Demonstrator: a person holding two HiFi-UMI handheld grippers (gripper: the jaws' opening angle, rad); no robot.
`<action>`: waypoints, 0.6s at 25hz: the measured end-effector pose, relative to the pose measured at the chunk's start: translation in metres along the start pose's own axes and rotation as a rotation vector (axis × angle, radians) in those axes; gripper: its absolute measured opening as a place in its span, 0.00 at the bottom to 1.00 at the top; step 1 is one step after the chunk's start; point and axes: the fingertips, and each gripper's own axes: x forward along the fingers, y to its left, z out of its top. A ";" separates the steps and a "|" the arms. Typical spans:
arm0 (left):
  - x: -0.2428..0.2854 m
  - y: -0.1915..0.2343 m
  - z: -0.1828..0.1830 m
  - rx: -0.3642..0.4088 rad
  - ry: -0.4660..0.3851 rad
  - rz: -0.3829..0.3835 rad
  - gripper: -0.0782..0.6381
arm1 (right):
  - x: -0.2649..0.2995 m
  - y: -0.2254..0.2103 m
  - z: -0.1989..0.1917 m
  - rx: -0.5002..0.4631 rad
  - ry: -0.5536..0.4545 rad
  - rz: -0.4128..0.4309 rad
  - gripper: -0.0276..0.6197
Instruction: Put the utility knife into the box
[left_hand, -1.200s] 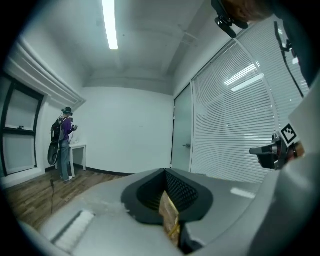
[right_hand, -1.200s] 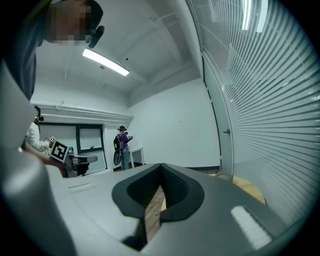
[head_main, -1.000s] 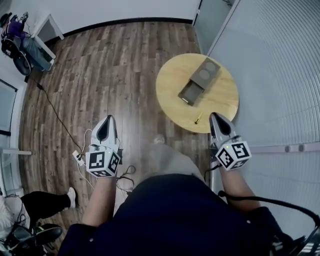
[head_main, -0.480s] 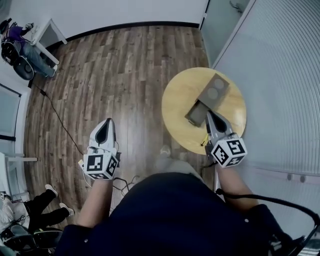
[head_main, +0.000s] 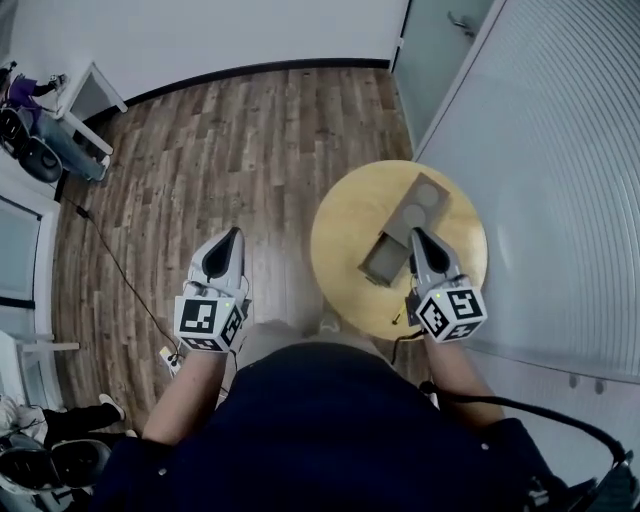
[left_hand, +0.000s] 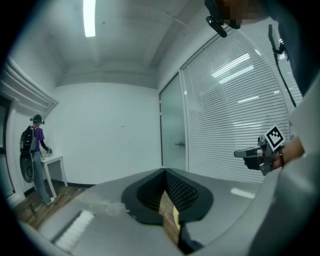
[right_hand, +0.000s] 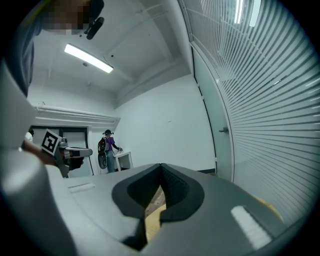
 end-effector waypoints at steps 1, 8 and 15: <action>0.012 -0.003 0.005 0.014 -0.004 -0.027 0.11 | -0.002 -0.005 0.000 0.001 -0.003 -0.017 0.05; 0.098 -0.052 0.014 0.074 -0.024 -0.246 0.11 | -0.053 -0.061 -0.029 0.061 -0.011 -0.257 0.05; 0.159 -0.121 0.010 0.109 -0.024 -0.538 0.11 | -0.105 -0.086 -0.033 0.086 -0.053 -0.517 0.05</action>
